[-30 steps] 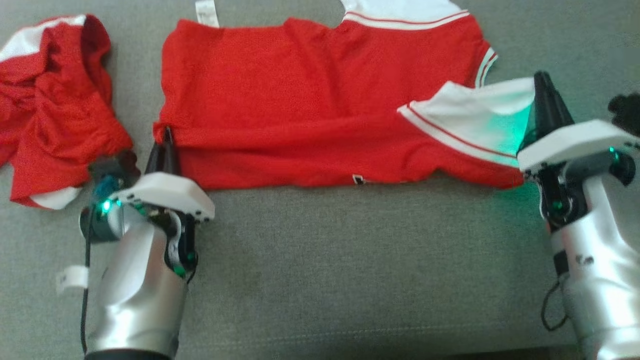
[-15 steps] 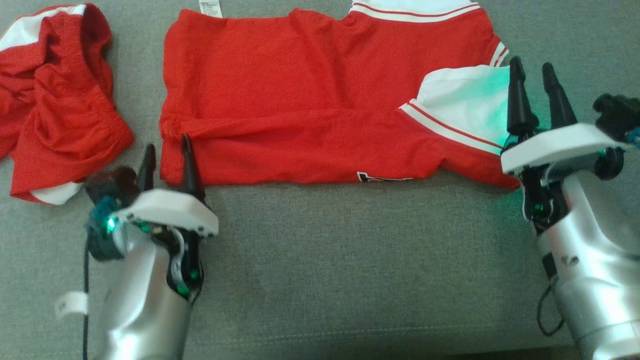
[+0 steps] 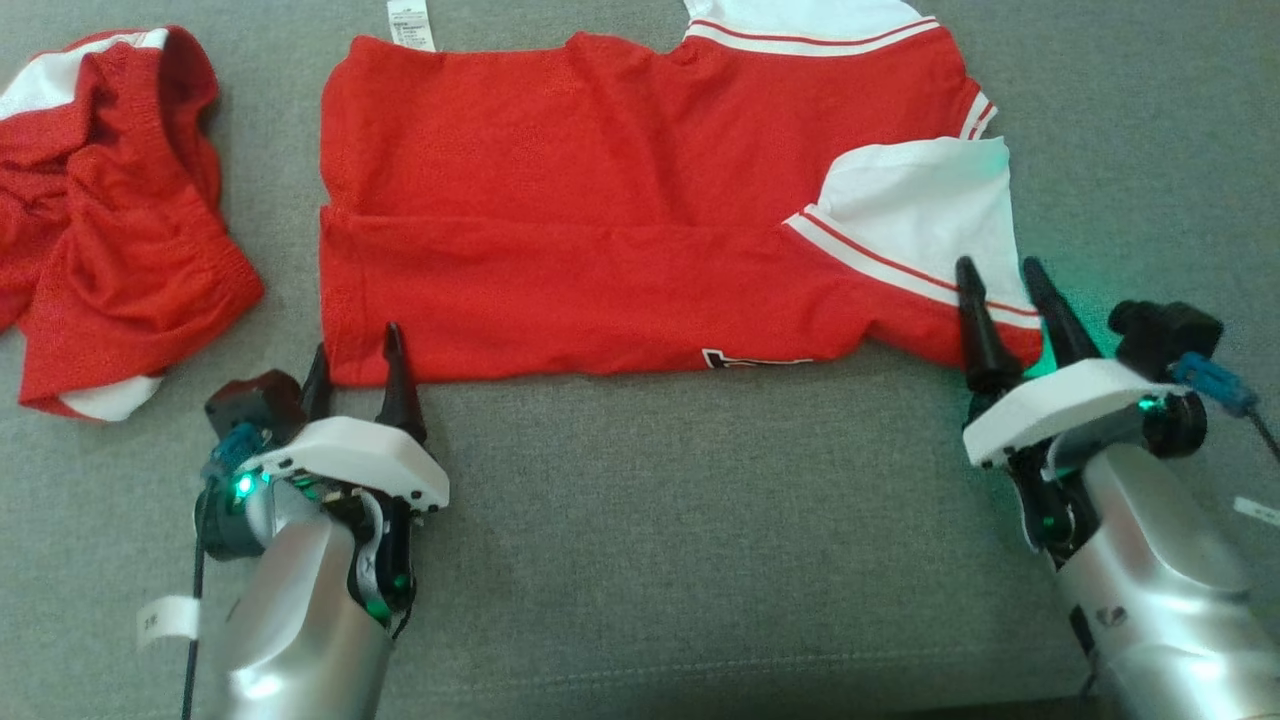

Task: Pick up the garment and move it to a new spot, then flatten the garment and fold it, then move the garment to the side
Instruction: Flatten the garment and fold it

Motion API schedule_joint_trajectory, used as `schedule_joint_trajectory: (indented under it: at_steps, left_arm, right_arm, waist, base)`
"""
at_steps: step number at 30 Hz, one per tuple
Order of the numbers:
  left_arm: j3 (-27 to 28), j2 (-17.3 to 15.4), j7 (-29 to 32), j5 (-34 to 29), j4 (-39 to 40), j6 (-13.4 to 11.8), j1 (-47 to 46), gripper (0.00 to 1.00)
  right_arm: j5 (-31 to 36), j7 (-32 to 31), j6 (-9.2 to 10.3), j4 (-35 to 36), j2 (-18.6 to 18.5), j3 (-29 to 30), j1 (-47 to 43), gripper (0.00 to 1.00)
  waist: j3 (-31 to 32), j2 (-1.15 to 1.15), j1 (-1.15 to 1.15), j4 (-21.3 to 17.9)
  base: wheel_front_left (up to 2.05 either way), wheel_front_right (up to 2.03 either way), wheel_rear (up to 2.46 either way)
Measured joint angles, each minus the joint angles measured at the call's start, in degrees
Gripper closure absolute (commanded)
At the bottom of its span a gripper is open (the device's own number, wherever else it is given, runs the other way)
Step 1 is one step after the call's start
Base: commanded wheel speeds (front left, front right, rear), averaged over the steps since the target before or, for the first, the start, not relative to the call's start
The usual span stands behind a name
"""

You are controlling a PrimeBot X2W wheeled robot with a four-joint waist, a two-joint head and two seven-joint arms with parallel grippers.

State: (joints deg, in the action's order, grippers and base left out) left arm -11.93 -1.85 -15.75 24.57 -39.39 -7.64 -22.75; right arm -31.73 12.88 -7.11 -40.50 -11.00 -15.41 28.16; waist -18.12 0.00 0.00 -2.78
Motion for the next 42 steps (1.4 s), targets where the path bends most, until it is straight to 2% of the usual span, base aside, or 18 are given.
schedule_joint_trajectory:
  at_steps: [3,4,6,7,8,12,13,14,16,17,24,38,39,40,41,42]
  left_arm:
    - [-1.23,-0.09,-0.32,1.04,-2.1,0.0,-1.21,0.0]
    - [-2.0,-0.15,-0.44,1.23,-2.93,0.02,-1.57,0.08]
    - [-2.9,-0.36,-0.56,2.02,-4.56,0.15,-2.57,0.49]
    - [-3.25,-0.49,-0.59,2.4,-5.31,0.19,-2.97,0.78]
    - [-3.71,-0.77,-0.78,2.77,-6.25,0.42,-3.45,1.0]
    - [-6.12,-1.14,-0.99,4.72,-8.76,0.82,-4.83,1.0]
    - [-6.65,-1.18,-1.0,5.17,-9.27,0.85,-5.08,1.0]
    - [-7.12,-1.24,-1.0,5.65,-9.93,1.09,-5.42,1.0]
    - [-7.88,-1.35,-1.0,6.73,-10.92,1.19,-5.95,1.0]
    - [-8.13,-1.37,-1.0,6.99,-11.36,1.48,-6.18,1.0]
    - [-9.68,-1.27,-0.96,8.28,-13.93,2.12,-6.0,1.0]
    - [-9.03,-0.3,-0.13,5.71,-14.41,3.6,6.35,1.0]
    - [-9.03,-0.3,-0.03,5.7,-14.49,3.61,6.66,0.78]
    - [-9.0,-0.31,0.04,5.41,-14.39,3.61,6.88,0.0]
    - [-8.98,-0.31,0.11,4.86,-14.16,3.6,6.98,0.0]
    - [-8.87,-0.37,0.11,4.31,-13.66,3.59,7.0,0.0]
  right_arm:
    - [2.35,-1.14,0.0,-2.04,0.01,-0.2,-0.07,0.0]
    - [3.27,-1.46,0.0,-2.64,-0.02,-0.13,-0.09,0.0]
    - [4.99,-2.16,0.0,-3.52,0.05,0.35,-0.08,0.0]
    - [5.63,-2.41,0.0,-3.75,0.03,0.62,-0.05,0.0]
    - [6.84,-2.96,0.0,-4.05,-0.07,0.65,0.02,0.0]
    - [10.01,-5.48,0.0,-4.89,-0.18,1.04,0.44,0.0]
    - [10.53,-5.99,0.0,-4.93,-0.2,1.18,0.53,0.03]
    - [10.94,-6.5,0.0,-4.94,-0.21,1.2,0.54,0.13]
    - [12.1,-7.42,0.0,-4.87,-0.23,1.16,0.58,0.76]
    - [12.34,-7.75,0.0,-4.83,-0.23,1.08,0.58,1.0]
    - [13.78,-7.0,0.0,-5.61,-0.08,1.62,-0.77,1.0]
    - [13.47,-6.36,0.0,-7.79,1.03,2.55,-9.75,1.0]
    - [13.34,-6.59,0.0,-7.61,1.01,2.75,-10.41,1.0]
    - [13.14,-6.93,0.0,-7.36,0.99,3.04,-10.98,0.66]
    - [13.03,-6.93,0.0,-6.94,0.93,3.33,-11.43,0.03]
    - [13.03,-6.91,0.0,-6.36,0.88,3.58,-11.51,0.0]
  waist:
    - [0.14,0.0,0.0,0.18]
    - [0.18,0.0,0.0,0.29]
    - [0.25,0.0,0.0,0.56]
    - [0.26,0.0,0.0,0.71]
    - [0.3,0.0,0.0,0.86]
    - [0.74,0.0,0.0,1.25]
    - [0.88,0.0,0.0,1.3]
    - [1.01,0.0,0.0,1.35]
    - [1.22,0.0,0.0,1.35]
    - [1.3,0.0,0.0,1.34]
    - [3.85,0.0,0.0,1.33]
    - [14.64,0.0,0.0,2.07]
    - [15.07,0.0,0.0,2.24]
    - [15.23,0.0,0.0,2.47]
    - [15.07,0.0,0.0,2.62]
    - [14.73,0.0,0.0,2.71]
  base:
    - [0.0,0.0,0.0]
    - [0.0,0.0,0.0]
    - [0.0,0.0,0.0]
    - [0.0,0.0,0.0]
    - [0.0,0.0,0.0]
    - [0.0,0.0,0.0]
    - [0.0,0.0,0.0]
    - [0.0,0.0,0.0]
    - [0.0,0.0,0.0]
    - [0.0,0.0,0.0]
    - [0.0,0.0,0.0]
    - [0.0,0.0,0.0]
    - [0.0,0.0,0.0]
    - [0.0,0.0,0.0]
    - [0.0,0.0,0.0]
    - [0.0,0.0,0.0]
